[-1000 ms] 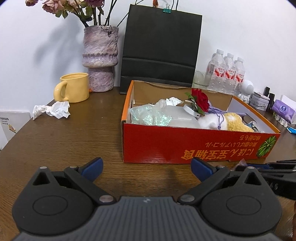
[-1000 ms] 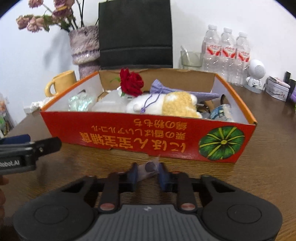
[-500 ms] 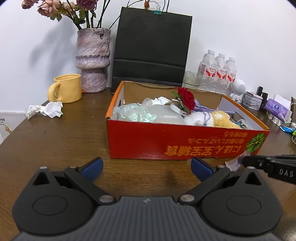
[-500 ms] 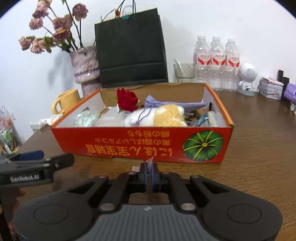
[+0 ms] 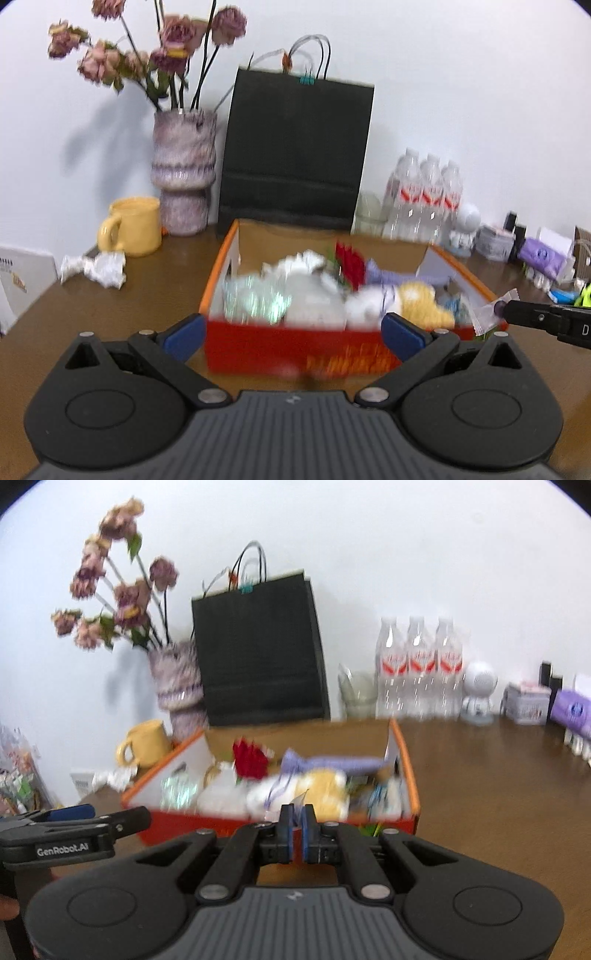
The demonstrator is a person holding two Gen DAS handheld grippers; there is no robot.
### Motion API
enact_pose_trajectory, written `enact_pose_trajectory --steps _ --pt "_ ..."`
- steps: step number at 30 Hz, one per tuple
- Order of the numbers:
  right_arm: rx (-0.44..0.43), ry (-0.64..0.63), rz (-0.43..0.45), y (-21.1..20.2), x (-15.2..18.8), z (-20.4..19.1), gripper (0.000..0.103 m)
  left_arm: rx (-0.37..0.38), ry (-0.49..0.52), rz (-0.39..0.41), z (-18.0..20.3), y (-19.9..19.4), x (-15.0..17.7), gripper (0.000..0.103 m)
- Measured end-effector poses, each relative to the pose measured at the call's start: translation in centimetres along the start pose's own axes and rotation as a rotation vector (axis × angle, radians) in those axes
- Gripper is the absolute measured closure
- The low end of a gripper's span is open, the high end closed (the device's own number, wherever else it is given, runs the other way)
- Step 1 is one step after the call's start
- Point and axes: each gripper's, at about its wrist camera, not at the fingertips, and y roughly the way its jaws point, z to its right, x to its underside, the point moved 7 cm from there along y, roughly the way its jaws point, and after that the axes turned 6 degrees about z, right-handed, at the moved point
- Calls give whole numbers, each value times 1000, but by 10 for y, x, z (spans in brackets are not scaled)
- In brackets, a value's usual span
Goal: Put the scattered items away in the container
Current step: 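Lift the wrapper over the box and open the right gripper inside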
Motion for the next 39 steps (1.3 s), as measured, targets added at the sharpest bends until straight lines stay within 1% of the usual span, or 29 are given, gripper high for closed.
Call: enact_pose_trajectory --steps 5,9,11,13,17,19,20,21,22,23,28,34,39 --pt "5 25 66 16 -34 7 99 -5 6 34 9 21 -29 0" --pt "-5 56 80 43 -45 11 99 1 -21 39 12 45 -34 0" --pt "-8 69 81 59 -46 13 99 0 -20 24 13 60 -33 0" --pt "-13 79 67 78 -44 16 99 -7 -10 13 13 74 -32 0" --pt "-14 45 7 117 -40 19 99 -24 15 -10 13 103 -32 0" --pt "-11 29 -35 132 -37 20 95 -26 30 -25 13 116 -31 0" --pt "7 28 -58 138 -35 22 84 -31 35 -33 13 121 -31 0" --pt "34 31 -83 145 -35 26 52 -38 38 -44 12 126 -30 0" --pt "57 34 -111 151 -35 29 30 -53 37 -61 11 132 -29 0" --pt "65 33 -134 156 -35 31 0 -61 36 -75 10 136 -29 0" --pt "70 26 -161 158 -39 37 0 -54 5 -114 5 140 -26 0" --pt "66 1 -166 150 -39 32 0 -60 2 -104 5 134 -29 0" --pt "63 -25 -170 146 -38 27 0 -65 5 -116 7 134 -28 0"
